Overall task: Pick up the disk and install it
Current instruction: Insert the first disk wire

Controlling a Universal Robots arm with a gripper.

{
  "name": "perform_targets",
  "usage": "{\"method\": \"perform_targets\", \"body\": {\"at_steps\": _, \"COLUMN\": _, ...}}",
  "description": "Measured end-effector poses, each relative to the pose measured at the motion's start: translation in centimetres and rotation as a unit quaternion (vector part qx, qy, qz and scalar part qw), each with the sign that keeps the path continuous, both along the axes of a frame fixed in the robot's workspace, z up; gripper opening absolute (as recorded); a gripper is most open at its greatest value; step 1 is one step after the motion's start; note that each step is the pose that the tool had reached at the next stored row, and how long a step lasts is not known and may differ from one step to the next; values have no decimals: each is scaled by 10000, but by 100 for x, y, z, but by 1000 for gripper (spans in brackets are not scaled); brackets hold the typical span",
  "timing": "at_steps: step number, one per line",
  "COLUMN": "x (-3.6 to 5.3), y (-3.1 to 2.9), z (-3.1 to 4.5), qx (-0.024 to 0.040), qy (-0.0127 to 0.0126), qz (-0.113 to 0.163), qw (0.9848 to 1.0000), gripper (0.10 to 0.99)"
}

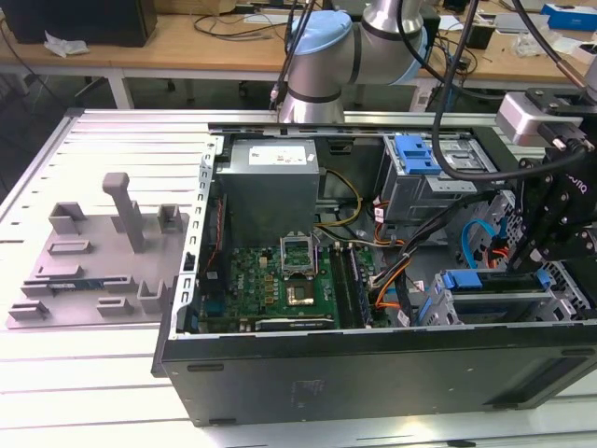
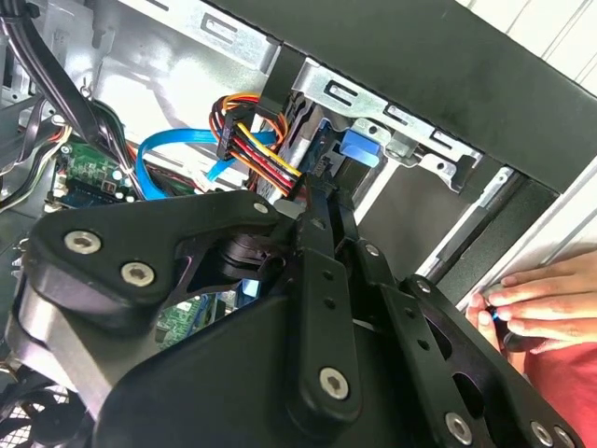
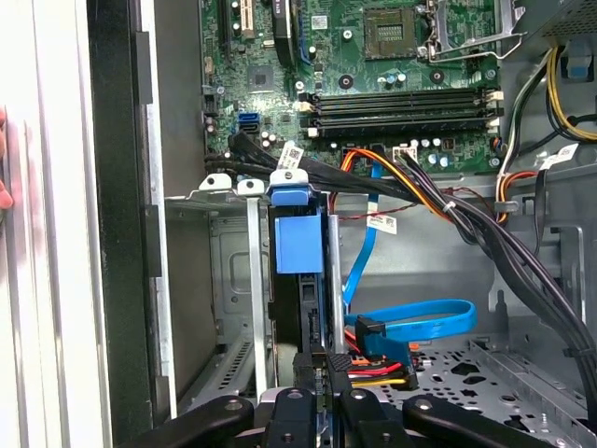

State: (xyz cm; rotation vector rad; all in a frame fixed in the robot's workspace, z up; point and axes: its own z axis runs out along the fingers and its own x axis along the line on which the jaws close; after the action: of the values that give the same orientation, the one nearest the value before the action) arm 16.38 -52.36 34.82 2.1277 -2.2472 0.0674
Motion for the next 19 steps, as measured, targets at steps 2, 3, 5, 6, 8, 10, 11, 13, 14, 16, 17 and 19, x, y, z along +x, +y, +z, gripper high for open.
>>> {"method": "perform_targets", "body": {"at_steps": 2, "x": 0, "y": 0, "z": 0, "qx": 0, "qy": 0, "qz": 0, "qw": 10000, "gripper": 165}}
{"method": "perform_targets", "body": {"at_steps": 3, "x": 0, "y": 4, "z": -3, "qx": 3, "qy": 0, "qz": 0, "qw": 10000, "gripper": 165}}
{"method": "perform_targets", "body": {"at_steps": 5, "x": 0, "y": 16, "z": -1, "qx": 0, "qy": 0, "qz": 0, "qw": 10000, "gripper": 165}}
{"method": "perform_targets", "body": {"at_steps": 6, "x": 0, "y": 23, "z": -1, "qx": 1, "qy": 0, "qz": 0, "qw": 10000, "gripper": 165}}
{"method": "perform_targets", "body": {"at_steps": 8, "x": 0, "y": 24, "z": -1, "qx": 0, "qy": 0, "qz": 0, "qw": 10000, "gripper": 165}}
{"method": "perform_targets", "body": {"at_steps": 10, "x": 0, "y": 24, "z": -1, "qx": 0, "qy": 0, "qz": 0, "qw": 10000, "gripper": 165}}
{"method": "perform_targets", "body": {"at_steps": 11, "x": 0, "y": 24, "z": -1, "qx": 0, "qy": 0, "qz": 0, "qw": 10000, "gripper": 165}}
{"method": "perform_targets", "body": {"at_steps": 13, "x": 4, "y": 25, "z": -1, "qx": 0, "qy": 0, "qz": 1, "qw": 10000, "gripper": 165}}
{"method": "perform_targets", "body": {"at_steps": 14, "x": 8, "y": 25, "z": -1, "qx": 0, "qy": 0, "qz": 2, "qw": 10000, "gripper": 165}}
{"method": "perform_targets", "body": {"at_steps": 16, "x": 8, "y": 24, "z": -1, "qx": 0, "qy": 0, "qz": 3, "qw": 10000, "gripper": 165}}
{"method": "perform_targets", "body": {"at_steps": 17, "x": 8, "y": 24, "z": -1, "qx": 0, "qy": 0, "qz": 3, "qw": 10000, "gripper": 165}}
{"method": "perform_targets", "body": {"at_steps": 19, "x": 9, "y": 18, "z": -5, "qx": 1, "qy": 0, "qz": 6, "qw": 10000, "gripper": 165}}
